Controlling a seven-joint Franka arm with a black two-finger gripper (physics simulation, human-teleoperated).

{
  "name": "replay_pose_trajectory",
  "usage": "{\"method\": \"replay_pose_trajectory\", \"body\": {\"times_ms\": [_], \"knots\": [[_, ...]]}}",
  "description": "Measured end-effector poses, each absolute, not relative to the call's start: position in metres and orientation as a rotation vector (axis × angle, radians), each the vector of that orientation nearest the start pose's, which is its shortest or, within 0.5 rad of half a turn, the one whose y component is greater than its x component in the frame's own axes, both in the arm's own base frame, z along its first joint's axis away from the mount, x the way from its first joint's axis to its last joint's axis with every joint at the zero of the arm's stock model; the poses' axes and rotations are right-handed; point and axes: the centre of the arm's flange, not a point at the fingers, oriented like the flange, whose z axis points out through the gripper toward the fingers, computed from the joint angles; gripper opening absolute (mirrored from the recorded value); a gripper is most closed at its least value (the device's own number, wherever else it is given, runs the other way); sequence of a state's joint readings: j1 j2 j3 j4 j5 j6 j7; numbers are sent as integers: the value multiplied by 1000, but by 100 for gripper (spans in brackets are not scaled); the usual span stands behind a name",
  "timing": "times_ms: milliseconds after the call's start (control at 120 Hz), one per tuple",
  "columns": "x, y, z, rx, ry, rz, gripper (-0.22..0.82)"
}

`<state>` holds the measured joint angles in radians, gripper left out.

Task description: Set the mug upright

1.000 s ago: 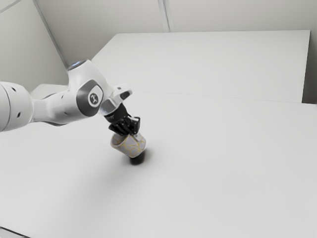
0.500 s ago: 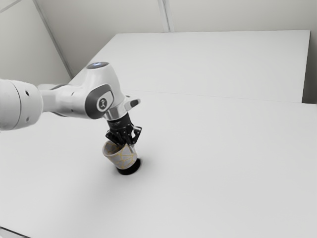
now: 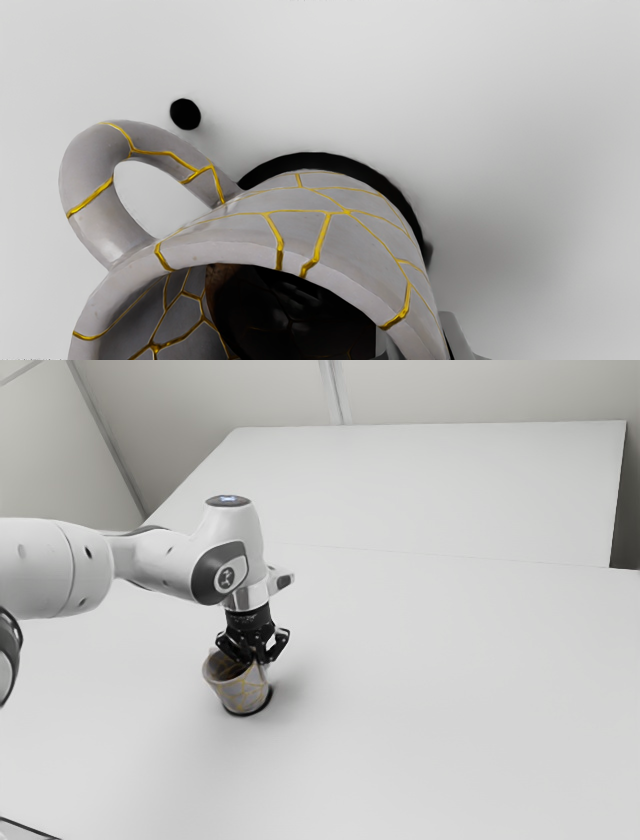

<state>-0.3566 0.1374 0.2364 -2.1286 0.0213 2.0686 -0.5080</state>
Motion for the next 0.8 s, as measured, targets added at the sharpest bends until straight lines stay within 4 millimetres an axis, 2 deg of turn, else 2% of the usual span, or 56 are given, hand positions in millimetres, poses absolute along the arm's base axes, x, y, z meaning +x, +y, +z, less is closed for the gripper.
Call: {"method": "replay_pose_trajectory", "body": {"times_ms": [217,375,475,667,800], "knots": [[534,-64,322,-2931,-610,287,-16],[539,-58,327,-2931,-659,281,19],[543,-59,332,-2933,-669,270,34],[553,-61,354,-2954,-677,209,50],[558,-61,390,-2991,-671,130,55]]}}
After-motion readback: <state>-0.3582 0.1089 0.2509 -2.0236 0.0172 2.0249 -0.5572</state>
